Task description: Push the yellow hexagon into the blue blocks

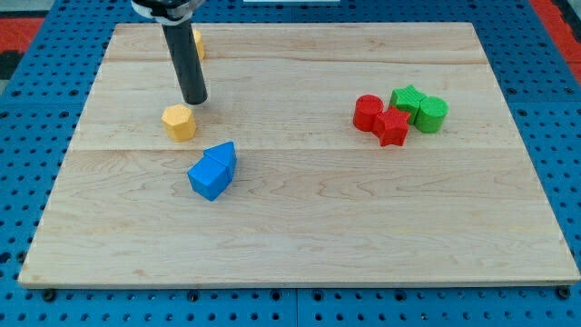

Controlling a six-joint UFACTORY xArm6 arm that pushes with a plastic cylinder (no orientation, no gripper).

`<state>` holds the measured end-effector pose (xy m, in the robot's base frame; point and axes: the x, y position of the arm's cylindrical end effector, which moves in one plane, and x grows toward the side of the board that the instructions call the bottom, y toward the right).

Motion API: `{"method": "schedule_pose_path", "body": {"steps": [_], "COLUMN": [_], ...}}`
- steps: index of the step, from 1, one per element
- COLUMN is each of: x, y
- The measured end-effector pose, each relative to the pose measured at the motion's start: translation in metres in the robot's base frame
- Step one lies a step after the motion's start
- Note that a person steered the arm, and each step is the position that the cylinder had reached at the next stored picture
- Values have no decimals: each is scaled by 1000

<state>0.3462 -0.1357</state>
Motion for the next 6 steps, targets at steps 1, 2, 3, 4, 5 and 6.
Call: {"method": "schedule_pose_path", "body": {"steps": [1,2,3,4,5,6], "x": [-9,-6,27,59,102,87], "y": [-24,-38,-30,9,25,2]}}
